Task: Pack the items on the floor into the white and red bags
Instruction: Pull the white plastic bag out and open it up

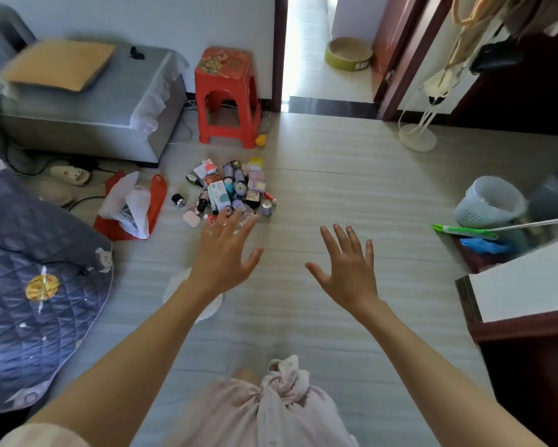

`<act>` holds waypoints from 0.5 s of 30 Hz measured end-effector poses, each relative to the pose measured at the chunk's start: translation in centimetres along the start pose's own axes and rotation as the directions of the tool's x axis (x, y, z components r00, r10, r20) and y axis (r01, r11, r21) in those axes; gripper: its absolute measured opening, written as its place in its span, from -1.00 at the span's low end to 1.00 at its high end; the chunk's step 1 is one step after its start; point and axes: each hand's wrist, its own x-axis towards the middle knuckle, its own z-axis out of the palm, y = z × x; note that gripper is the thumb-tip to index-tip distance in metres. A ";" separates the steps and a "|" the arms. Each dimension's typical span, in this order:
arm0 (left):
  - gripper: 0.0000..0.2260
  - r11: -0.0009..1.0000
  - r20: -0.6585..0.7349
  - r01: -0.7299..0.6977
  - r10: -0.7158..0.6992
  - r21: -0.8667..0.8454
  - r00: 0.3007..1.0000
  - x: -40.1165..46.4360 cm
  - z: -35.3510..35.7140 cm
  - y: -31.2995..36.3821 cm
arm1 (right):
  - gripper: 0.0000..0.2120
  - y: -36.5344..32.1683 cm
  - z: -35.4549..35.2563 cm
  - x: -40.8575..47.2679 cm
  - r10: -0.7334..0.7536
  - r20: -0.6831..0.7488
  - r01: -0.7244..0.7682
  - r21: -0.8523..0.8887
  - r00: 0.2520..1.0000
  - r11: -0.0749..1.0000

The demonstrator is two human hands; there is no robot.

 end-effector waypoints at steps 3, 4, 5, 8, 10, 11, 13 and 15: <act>-0.38 1.000 0.014 0.023 -0.023 0.012 1.000 4.8 -0.3 -1.6 | -0.31 0.2 -0.4 5.9 -0.043 0.021 0.044 -0.006 0.999 0.999; -0.38 0.999 0.024 0.033 -0.034 0.021 0.999 6.4 -0.2 -2.1 | -0.31 0.1 -0.4 7.9 -0.054 0.024 0.054 -0.003 0.998 0.999; -0.39 0.999 0.029 0.040 -0.041 0.022 0.999 8.1 -0.1 -2.7 | -0.32 0.1 -0.3 9.9 -0.059 0.030 0.060 -0.001 0.998 0.998; -0.37 0.998 0.052 0.066 -0.066 -0.013 0.996 13.4 0.7 -4.6 | -0.32 -0.1 0.3 15.8 -0.072 0.050 0.072 0.003 0.996 0.997; -0.31 0.995 0.080 0.095 -0.093 -0.022 0.992 17.1 1.3 -6.2 | -0.32 -0.3 0.8 20.1 -0.082 0.048 0.081 0.012 0.995 0.997; -0.29 0.994 0.082 0.107 -0.105 -0.029 0.991 19.1 1.6 -7.0 | -0.32 -0.3 1.0 22.3 -0.083 0.048 0.082 0.008 0.995 0.997; -0.30 0.991 0.063 0.125 -0.122 -0.056 0.991 23.1 1.6 -9.0 | -0.32 -0.7 1.2 26.8 -0.077 0.062 0.078 -0.004 0.995 0.997; -0.34 0.988 0.065 0.143 -0.139 -0.050 0.988 27.1 1.3 -11.3 | -0.32 -1.4 1.3 31.3 -0.085 0.074 0.085 0.003 0.994 0.996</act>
